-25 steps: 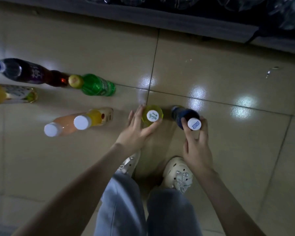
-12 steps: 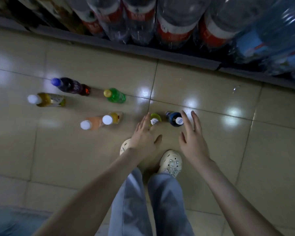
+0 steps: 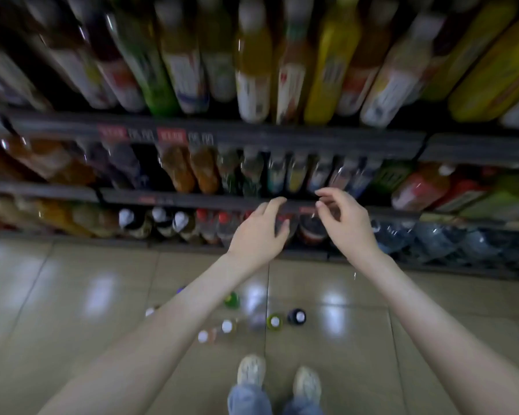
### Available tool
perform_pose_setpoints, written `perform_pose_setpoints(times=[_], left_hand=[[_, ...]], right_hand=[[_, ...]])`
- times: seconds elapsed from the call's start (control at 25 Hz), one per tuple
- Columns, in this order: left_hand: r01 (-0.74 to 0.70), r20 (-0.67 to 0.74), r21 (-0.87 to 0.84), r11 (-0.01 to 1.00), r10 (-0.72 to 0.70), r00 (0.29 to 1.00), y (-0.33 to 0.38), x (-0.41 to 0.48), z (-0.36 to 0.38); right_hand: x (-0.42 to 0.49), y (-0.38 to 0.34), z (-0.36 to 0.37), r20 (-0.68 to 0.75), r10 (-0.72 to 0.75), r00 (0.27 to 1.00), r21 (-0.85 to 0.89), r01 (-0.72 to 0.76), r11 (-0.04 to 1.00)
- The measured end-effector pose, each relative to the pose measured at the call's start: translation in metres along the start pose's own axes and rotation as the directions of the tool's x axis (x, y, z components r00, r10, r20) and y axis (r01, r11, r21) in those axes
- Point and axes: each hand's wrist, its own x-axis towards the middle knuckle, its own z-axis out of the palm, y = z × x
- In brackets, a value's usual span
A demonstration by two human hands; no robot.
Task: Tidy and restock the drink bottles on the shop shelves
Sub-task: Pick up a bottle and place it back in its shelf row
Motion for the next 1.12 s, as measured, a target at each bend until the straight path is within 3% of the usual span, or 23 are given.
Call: perform_pose_setpoints(times=[0.16, 0.28, 0.44, 0.52, 0.68, 0.92, 1.12], left_hand=[[-0.259, -0.134, 0.056, 0.964, 0.264, 0.955, 0.085, 0.037, -0.119], [-0.414, -0.288, 0.125, 0.901, 0.433, 0.854, 0.138, 0.062, -0.182], [-0.476, -0.470, 0.235, 0.847, 0.528, 0.707, 0.193, 0.103, -0.222], [-0.441, -0.525, 0.260, 0.859, 0.509, 0.682, 0.219, 0.129, -0.231], [-0.353, -0.519, 0.136, 0.926, 0.370, 0.770, 0.265, 0.175, -0.226], [-0.326, -0.568, -0.005, 0.945, 0.265, 0.779, 0.302, 0.224, -0.212], [-0.329, -0.631, -0.152, 0.932, 0.165, 0.758, 0.297, 0.230, -0.208]], right_hand=[[0.037, -0.117, -0.108, -0.194, -0.188, 0.963, -0.016, 0.189, 0.982], [0.060, -0.175, -0.175, -0.366, -0.333, 0.869, -0.069, 0.331, 0.941], [0.096, -0.209, -0.237, -0.485, -0.458, 0.745, -0.177, 0.429, 0.886], [0.120, -0.211, -0.259, -0.496, -0.489, 0.718, -0.227, 0.436, 0.871], [0.159, -0.193, -0.294, -0.520, -0.543, 0.659, -0.368, 0.401, 0.839], [0.193, -0.180, -0.317, -0.473, -0.657, 0.587, -0.554, 0.381, 0.740], [0.201, -0.182, -0.311, -0.416, -0.669, 0.616, -0.567, 0.400, 0.720]])
